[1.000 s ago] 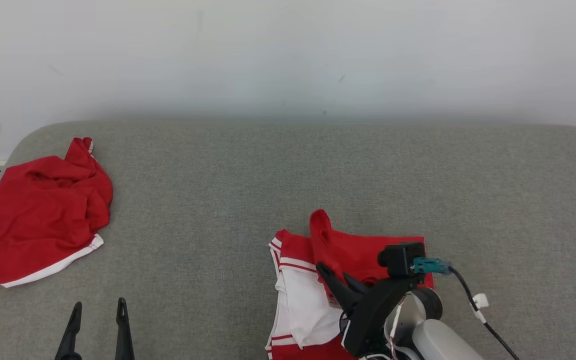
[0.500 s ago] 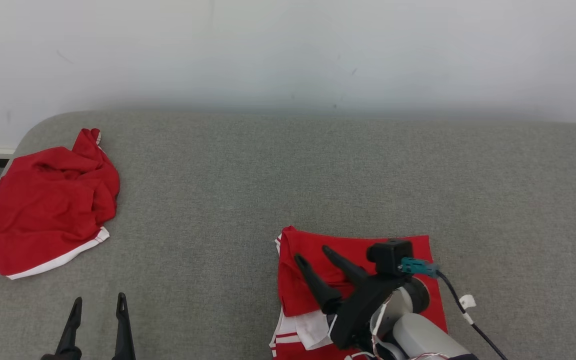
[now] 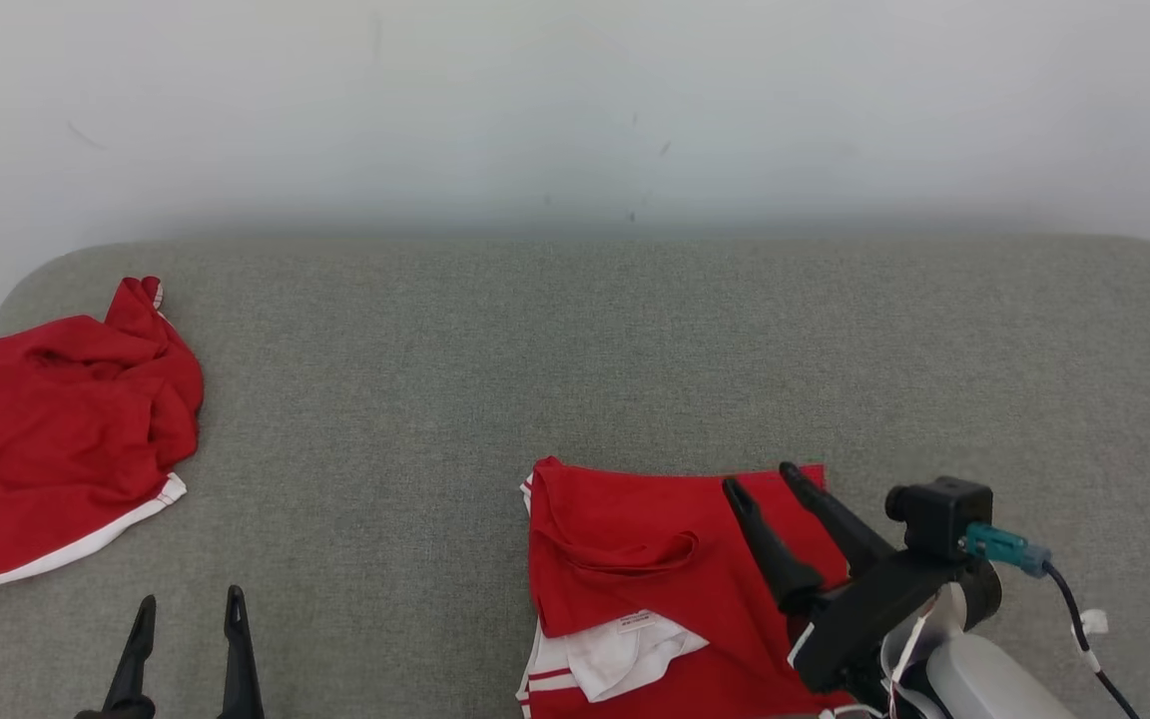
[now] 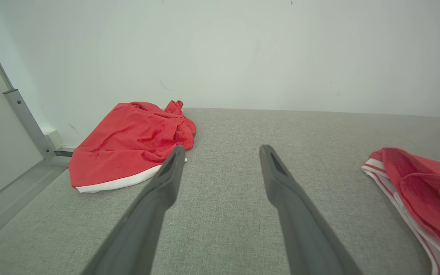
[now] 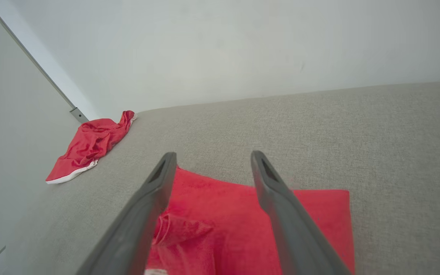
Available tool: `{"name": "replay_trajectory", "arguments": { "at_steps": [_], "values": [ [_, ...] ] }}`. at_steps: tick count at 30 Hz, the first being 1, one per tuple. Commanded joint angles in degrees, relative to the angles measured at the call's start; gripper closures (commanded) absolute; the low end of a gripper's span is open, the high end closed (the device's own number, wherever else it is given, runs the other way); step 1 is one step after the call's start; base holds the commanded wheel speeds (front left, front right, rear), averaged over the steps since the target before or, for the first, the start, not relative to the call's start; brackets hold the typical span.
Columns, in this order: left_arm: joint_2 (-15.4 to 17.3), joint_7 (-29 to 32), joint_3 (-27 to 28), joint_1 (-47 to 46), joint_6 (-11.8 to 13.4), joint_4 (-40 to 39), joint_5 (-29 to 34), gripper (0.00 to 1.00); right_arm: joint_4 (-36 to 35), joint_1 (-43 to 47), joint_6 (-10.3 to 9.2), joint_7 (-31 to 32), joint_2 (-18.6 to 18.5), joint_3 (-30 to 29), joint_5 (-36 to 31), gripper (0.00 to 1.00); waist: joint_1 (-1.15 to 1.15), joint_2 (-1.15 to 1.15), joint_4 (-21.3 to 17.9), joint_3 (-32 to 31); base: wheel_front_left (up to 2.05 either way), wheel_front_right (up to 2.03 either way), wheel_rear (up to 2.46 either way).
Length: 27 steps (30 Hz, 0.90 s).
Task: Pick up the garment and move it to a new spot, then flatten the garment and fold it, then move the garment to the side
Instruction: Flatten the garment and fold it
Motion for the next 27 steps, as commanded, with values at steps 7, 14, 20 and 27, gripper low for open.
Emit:
{"name": "replay_trajectory", "arguments": {
  "at_steps": [7, 14, 20, 27],
  "values": [
    [-0.29, -0.2, -0.06, 0.36, -0.29, -0.15, 0.62, 0.0, -5.78, 5.03, -0.14, 4.21, 1.01, -0.1, -1.74, 0.0, 0.0, 0.0, 0.4, 0.27, 0.0, 0.0, 0.0],
    [-0.37, -0.2, -0.06, 0.16, -0.28, -0.01, 0.6, 0.0, -6.57, 6.6, -0.14, 8.26, 1.51, -0.3, -3.91, 0.0, 0.0, 0.0, 1.58, 0.38, 0.0, 0.0, 0.0],
    [-0.49, -0.2, -0.04, 0.15, -0.29, 0.26, 0.46, 0.0, -2.81, 4.89, -0.14, 10.18, 2.98, -1.12, -6.84, 1.0, 0.0, 0.0, 2.1, 0.55, 0.0, 0.0, 0.0],
    [-0.56, -0.2, 0.12, -0.22, -0.33, 0.39, 0.32, 0.0, -2.44, 3.82, -0.14, 10.24, 4.19, -0.65, -7.2, 1.0, 0.0, 0.0, 2.55, 0.48, 0.0, 0.0, 0.0]
  ]
}}
